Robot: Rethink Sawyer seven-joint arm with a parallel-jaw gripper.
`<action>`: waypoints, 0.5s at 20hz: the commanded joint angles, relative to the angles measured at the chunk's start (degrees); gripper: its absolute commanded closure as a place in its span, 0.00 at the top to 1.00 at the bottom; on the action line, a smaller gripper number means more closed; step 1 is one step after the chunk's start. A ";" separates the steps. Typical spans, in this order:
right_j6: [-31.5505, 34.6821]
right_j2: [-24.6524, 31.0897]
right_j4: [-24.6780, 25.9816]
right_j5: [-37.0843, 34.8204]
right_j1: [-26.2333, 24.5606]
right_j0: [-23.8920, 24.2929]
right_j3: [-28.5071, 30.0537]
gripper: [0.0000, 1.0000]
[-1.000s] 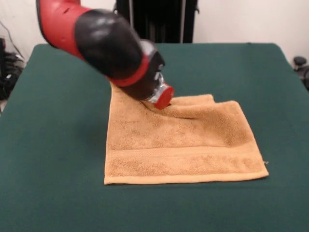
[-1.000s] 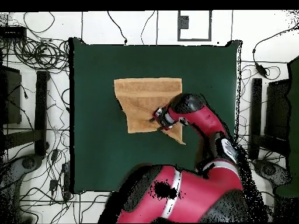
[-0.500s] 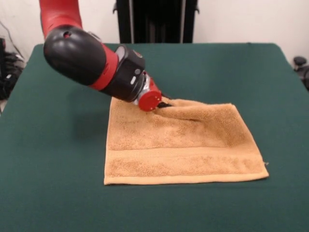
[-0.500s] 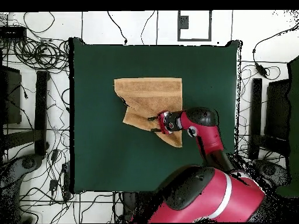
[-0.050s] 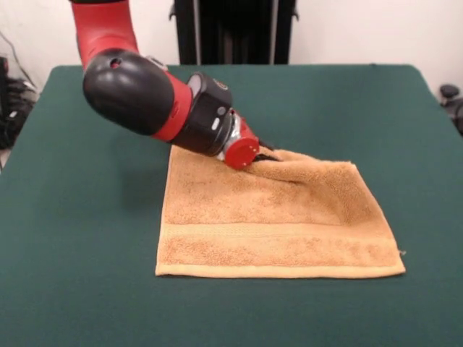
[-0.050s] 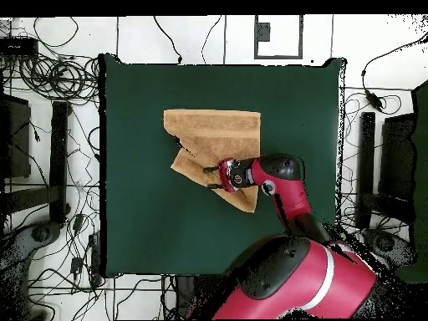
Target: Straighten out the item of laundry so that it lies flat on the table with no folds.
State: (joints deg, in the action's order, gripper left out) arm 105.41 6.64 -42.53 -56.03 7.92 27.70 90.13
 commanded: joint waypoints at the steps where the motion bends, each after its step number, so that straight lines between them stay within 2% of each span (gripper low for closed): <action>1: -2.31 11.53 -3.66 7.33 -3.67 -0.33 8.47 1.00; 10: -3.45 17.79 -5.56 13.80 -3.16 3.07 15.91 1.00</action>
State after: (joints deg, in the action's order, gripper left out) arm 105.41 14.37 -43.13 -49.66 7.88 30.49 98.56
